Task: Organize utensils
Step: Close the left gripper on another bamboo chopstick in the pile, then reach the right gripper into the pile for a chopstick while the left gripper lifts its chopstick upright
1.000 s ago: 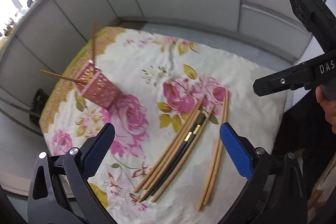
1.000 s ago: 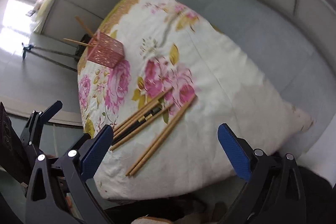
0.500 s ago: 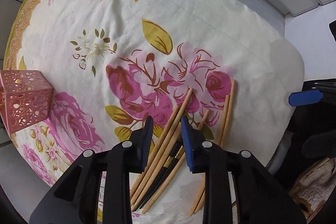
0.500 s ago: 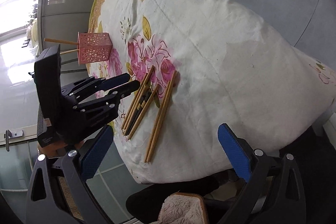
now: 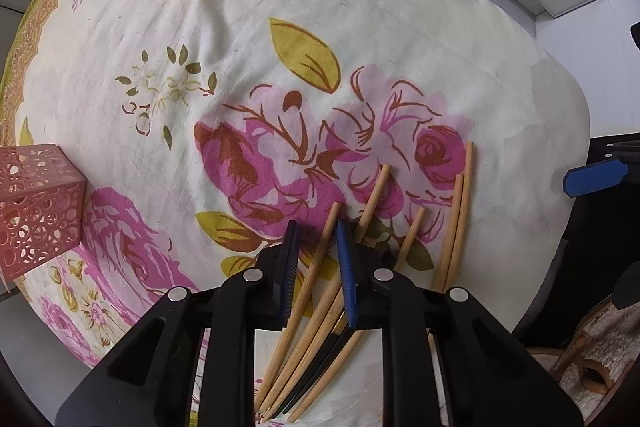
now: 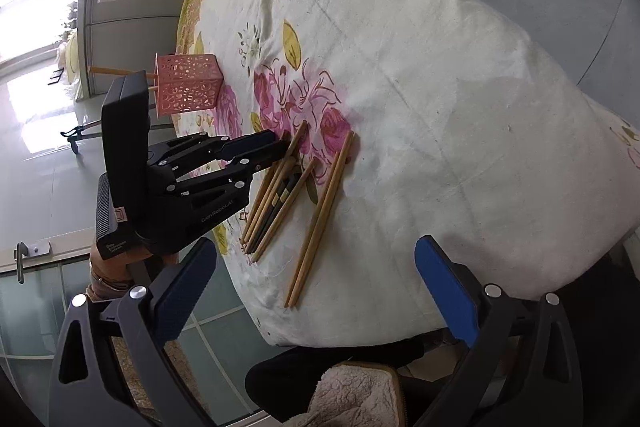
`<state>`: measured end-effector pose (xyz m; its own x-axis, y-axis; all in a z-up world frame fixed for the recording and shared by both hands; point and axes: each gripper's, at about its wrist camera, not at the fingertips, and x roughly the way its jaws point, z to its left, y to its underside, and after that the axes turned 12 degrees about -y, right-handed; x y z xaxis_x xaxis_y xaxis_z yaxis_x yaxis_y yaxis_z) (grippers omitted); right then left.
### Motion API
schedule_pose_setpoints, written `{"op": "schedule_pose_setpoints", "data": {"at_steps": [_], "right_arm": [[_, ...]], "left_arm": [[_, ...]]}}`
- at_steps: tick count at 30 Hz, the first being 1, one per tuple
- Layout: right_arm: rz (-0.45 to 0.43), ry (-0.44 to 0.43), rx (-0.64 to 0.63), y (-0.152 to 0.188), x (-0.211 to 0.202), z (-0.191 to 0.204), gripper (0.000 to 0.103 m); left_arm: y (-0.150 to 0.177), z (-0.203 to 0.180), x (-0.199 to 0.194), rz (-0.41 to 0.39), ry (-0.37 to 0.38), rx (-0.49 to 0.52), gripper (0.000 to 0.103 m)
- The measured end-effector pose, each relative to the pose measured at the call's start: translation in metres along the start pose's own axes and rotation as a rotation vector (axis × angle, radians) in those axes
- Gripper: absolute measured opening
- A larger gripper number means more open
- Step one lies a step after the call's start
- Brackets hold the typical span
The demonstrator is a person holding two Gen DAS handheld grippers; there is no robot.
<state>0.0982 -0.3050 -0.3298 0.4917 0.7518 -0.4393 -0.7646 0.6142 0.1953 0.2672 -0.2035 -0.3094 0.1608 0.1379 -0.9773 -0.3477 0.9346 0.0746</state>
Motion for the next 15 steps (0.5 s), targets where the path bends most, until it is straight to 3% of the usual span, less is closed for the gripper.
{"op": "schedule_pose_setpoints", "data": {"at_steps": [2,6,10,15], "right_arm": [[-0.004,0.004,0.001,-0.001,0.002,0.004,0.097],[0.001,0.016,0.002,-0.006,0.013,0.018,0.094],[0.008,0.068,-0.034,-0.018,0.036,0.049,0.073],[0.007,0.158,-0.033,-0.041,0.072,0.069,0.063]], "left_arm": [[0.001,-0.002,0.004,0.001,0.008,-0.001,0.011],[0.023,-0.005,0.008,-0.057,0.011,-0.075,0.009],[0.058,0.002,0.007,-0.152,0.002,-0.195,0.008],[0.121,0.028,-0.018,-0.302,-0.015,-0.382,0.006]]}}
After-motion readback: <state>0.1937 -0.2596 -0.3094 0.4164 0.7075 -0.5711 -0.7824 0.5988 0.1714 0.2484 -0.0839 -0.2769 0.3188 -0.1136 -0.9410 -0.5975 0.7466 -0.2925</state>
